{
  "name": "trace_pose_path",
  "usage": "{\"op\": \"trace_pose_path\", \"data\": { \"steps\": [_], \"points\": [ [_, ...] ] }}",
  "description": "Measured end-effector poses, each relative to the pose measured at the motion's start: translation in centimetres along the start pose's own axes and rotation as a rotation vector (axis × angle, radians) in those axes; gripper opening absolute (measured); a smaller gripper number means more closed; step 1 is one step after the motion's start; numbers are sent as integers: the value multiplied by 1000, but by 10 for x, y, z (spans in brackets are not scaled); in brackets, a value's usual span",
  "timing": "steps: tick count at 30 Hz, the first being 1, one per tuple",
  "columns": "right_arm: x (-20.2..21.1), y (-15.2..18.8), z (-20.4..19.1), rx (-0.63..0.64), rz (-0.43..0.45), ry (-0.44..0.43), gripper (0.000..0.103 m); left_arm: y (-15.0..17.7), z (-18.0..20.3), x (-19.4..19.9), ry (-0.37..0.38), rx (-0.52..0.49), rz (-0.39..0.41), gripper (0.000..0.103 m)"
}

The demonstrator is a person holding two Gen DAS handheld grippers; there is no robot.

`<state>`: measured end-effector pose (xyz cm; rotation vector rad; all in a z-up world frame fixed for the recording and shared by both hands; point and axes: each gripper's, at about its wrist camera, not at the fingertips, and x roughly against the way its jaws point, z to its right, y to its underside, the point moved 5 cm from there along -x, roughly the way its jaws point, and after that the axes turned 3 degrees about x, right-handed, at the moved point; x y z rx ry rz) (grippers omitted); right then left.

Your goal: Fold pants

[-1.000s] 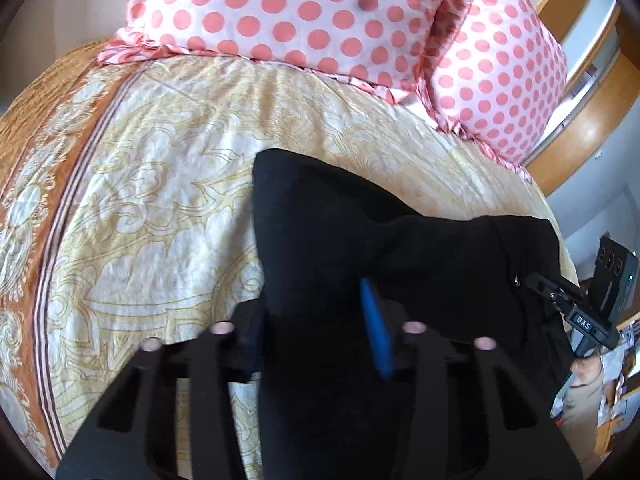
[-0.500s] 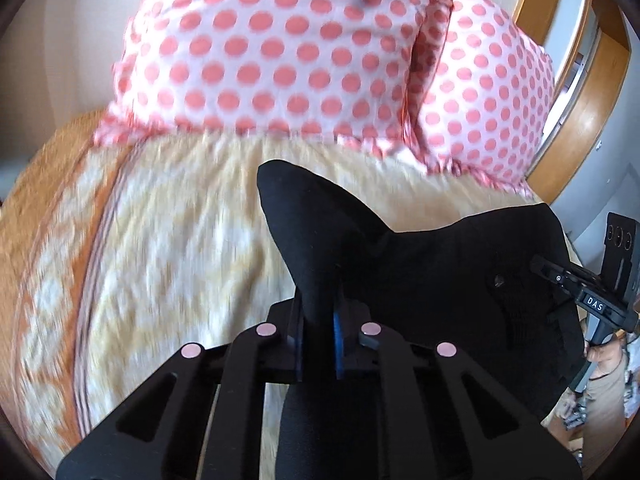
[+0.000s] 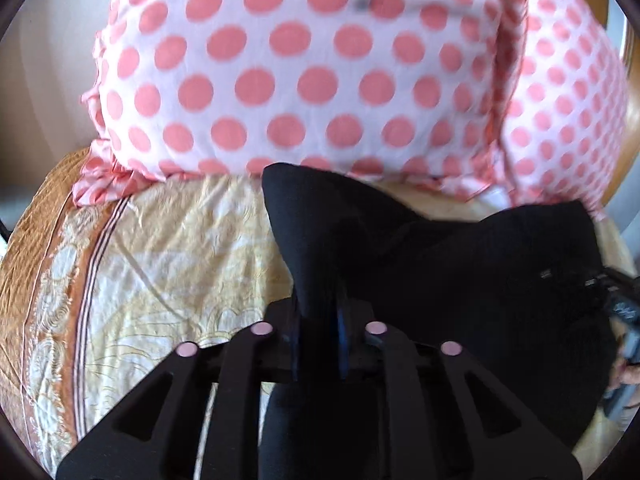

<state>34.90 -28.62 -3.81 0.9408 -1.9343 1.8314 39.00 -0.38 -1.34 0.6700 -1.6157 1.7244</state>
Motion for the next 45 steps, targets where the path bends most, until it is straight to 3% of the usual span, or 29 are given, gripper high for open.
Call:
{"op": "trace_pose_path", "data": {
  "steps": [1,4,6,7,9,10,11,13,16,21,25,27,30,32,36,39,43,45],
  "points": [
    [-1,0,-3,25,-8,40,21,2,0,-4,-19,-1,6,25],
    [0,1,-8,69,-13,112,37,-2,-1,-6,-42,0,1,35],
    [14,1,-2,58,4,183,64,-5,-2,8,-53,4,19,38],
    [30,2,2,49,49,225,66,-3,-4,20,-67,0,48,38],
    [55,3,5,45,110,260,67,6,0,49,-75,-43,112,40],
    [71,8,0,49,143,254,67,13,5,63,-71,-65,133,46],
    [83,13,-8,64,157,221,67,22,10,75,-55,-76,146,60],
    [95,27,-32,119,151,166,68,45,24,97,13,-79,152,75],
    [92,49,-66,218,90,127,69,82,48,106,108,-96,99,76],
    [52,79,-82,261,-105,128,69,118,70,81,102,-148,-10,78],
    [51,78,-75,166,-109,83,74,122,70,70,106,-125,-25,87],
    [47,76,-75,151,-112,76,82,118,70,66,113,-112,-31,94],
    [65,81,-76,50,-57,52,92,117,62,81,89,-74,0,94],
    [94,90,-79,-18,21,25,102,125,52,104,68,-54,56,101],
    [126,128,-91,-68,72,19,102,159,32,144,6,-47,92,101],
    [133,155,-100,-59,82,67,102,185,23,157,-24,-45,80,101],
    [134,178,-111,-58,71,106,102,210,16,166,-116,-62,96,101],
    [134,183,-112,-54,70,125,102,216,14,166,-108,-52,94,101]
  ]
}}
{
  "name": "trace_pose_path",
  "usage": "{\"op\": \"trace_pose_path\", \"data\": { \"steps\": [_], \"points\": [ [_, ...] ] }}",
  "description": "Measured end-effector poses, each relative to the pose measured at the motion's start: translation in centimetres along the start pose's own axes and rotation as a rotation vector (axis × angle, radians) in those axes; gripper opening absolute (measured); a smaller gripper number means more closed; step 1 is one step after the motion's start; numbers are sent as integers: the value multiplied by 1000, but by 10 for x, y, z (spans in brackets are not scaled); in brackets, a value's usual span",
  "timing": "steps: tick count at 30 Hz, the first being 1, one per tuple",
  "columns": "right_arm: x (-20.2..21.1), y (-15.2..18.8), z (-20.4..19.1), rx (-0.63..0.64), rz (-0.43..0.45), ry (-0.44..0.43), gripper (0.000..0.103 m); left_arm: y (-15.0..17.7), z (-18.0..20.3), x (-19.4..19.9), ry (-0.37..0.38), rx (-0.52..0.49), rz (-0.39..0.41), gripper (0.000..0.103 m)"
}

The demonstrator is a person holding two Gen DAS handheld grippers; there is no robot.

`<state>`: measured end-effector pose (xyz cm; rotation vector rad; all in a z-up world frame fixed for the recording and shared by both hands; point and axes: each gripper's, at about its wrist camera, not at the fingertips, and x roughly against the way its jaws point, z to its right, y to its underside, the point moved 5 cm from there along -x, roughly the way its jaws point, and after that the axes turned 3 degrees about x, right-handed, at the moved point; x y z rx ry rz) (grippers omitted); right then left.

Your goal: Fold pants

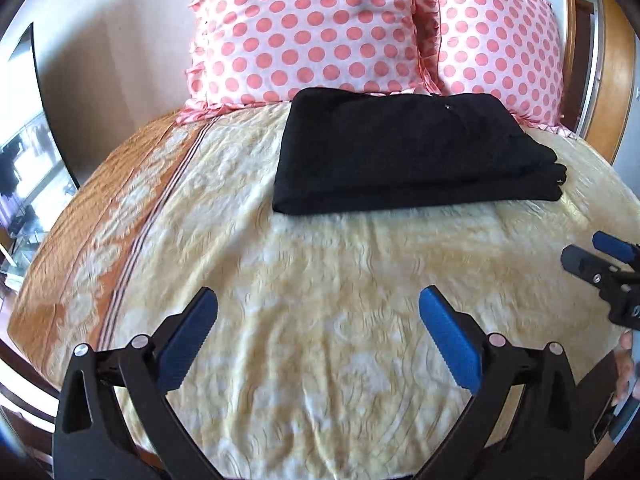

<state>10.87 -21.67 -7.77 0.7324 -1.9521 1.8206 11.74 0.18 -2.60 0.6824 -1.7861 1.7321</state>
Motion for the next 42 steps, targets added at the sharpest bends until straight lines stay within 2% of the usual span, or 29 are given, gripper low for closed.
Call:
{"op": "trace_pose_path", "data": {
  "steps": [2,11,15,17,25,42],
  "points": [
    [-2,4,-3,5,-8,6,102,6,-2,-3,23,14,-24,101],
    [-2,14,-17,38,-12,-1,102,17,-2,-10,18,33,-44,101],
    [-4,17,-20,55,-12,25,102,19,-1,-9,14,29,-19,101],
    [-5,20,-26,98,2,69,102,20,0,-8,14,27,-4,101],
    [-2,25,-24,64,61,89,102,25,1,-5,15,28,70,101],
    [-3,26,-26,64,61,90,102,24,0,-5,17,27,71,101]
  ]
}}
